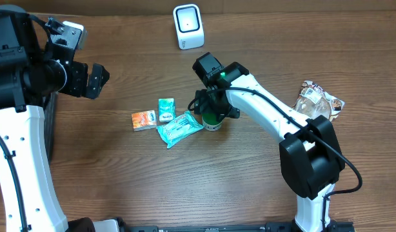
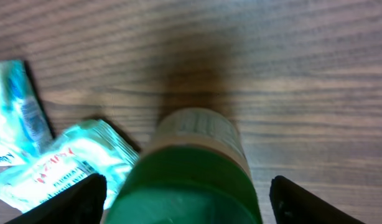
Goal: Scan the item barcode
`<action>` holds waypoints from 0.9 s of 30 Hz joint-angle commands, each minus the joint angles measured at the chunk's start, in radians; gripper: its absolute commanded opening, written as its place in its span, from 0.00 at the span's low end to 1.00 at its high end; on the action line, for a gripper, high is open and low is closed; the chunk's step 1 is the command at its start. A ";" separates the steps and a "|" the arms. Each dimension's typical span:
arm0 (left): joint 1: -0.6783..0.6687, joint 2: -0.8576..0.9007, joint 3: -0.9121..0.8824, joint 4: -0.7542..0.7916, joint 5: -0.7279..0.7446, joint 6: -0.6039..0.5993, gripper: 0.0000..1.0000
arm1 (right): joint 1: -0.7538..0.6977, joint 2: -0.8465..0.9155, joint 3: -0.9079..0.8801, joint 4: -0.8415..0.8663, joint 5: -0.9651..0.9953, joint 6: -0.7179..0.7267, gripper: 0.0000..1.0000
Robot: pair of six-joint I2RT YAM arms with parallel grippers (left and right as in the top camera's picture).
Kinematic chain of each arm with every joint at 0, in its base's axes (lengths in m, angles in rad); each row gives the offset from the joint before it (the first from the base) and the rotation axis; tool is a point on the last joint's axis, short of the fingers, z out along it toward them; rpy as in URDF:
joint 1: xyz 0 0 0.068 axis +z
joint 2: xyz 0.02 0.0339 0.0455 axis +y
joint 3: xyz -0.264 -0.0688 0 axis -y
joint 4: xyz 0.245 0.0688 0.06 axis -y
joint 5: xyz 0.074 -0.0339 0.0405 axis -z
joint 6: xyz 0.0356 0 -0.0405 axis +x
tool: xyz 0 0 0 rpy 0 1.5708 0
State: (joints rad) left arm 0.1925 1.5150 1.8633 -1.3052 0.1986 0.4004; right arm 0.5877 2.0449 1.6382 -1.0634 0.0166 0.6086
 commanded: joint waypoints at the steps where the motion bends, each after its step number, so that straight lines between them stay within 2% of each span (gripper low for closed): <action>1: 0.003 -0.004 0.020 0.000 0.003 0.023 1.00 | -0.006 -0.029 -0.003 0.006 0.016 0.016 0.82; 11: 0.003 -0.004 0.020 0.000 0.003 0.023 1.00 | -0.007 -0.029 -0.003 -0.071 -0.045 0.021 0.79; 16: 0.003 -0.004 0.020 0.001 0.003 0.023 1.00 | -0.007 -0.028 -0.003 -0.069 -0.045 0.021 0.75; 27: 0.003 -0.004 0.020 0.000 0.003 0.023 1.00 | -0.007 0.021 -0.005 -0.040 -0.044 0.016 0.74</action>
State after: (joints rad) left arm 0.1925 1.5150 1.8633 -1.3052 0.1982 0.4004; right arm 0.5869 2.0468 1.6379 -1.1141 -0.0261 0.6254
